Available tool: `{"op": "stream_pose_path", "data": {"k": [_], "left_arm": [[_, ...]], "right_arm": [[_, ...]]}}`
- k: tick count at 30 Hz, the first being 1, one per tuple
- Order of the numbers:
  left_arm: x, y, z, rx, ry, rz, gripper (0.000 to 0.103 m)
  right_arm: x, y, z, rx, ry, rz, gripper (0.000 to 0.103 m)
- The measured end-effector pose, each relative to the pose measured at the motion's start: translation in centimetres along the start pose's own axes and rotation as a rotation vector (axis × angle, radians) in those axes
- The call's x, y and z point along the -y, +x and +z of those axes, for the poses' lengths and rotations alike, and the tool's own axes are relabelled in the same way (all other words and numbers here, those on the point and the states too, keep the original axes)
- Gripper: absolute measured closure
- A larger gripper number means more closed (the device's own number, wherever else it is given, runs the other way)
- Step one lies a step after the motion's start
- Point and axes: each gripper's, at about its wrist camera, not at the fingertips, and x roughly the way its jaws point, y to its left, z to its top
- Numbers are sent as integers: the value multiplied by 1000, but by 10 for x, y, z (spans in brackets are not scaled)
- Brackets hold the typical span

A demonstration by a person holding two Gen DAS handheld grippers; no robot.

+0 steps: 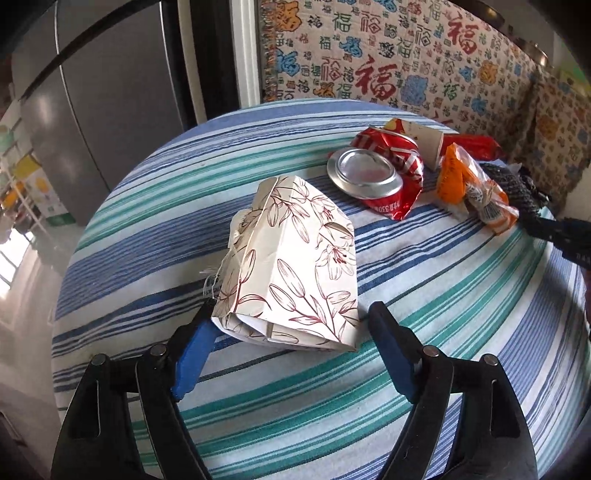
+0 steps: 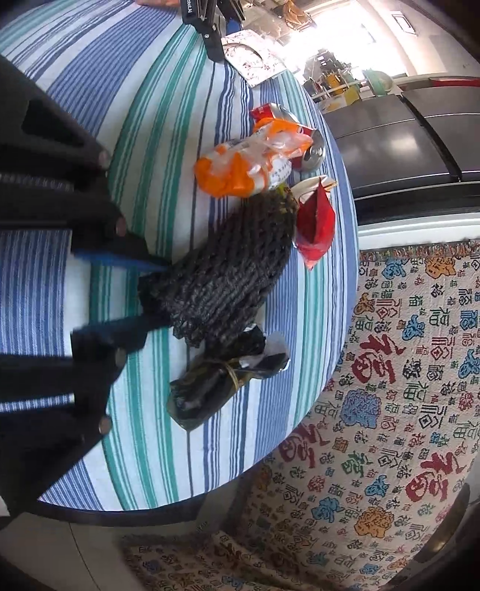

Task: Collect trash
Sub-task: 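Grasp the black mesh net bag with the right tool while the left tool grasps the white floral paper box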

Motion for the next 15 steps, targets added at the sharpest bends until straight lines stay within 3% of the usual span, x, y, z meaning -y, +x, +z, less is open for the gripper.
{"op": "stream_pose_path", "data": {"k": [6,8,10,11,12,15], "left_arm": [[-8,3,1,-9,-21,5,9],[-9,2,1,-11,-23,-1,7],[-7,3,1,-16,-14,1,5],[-6,4,1,-20,-7,5,4],[-4,4,1,-23,-1,7,3],[-2,6,1,-30,7,3,0]], "right_arm": [[-41,-26,-33,-90,3,74,82],[-58,-39,-47,-113,-12,138,80],[-68,-46,-56,-110,-26,170,49],[-69,-48,-58,-100,-28,165,25],[-69,-50,-61,-82,-32,138,19],[-66,-44,-65,-78,-68,67,19]]}}
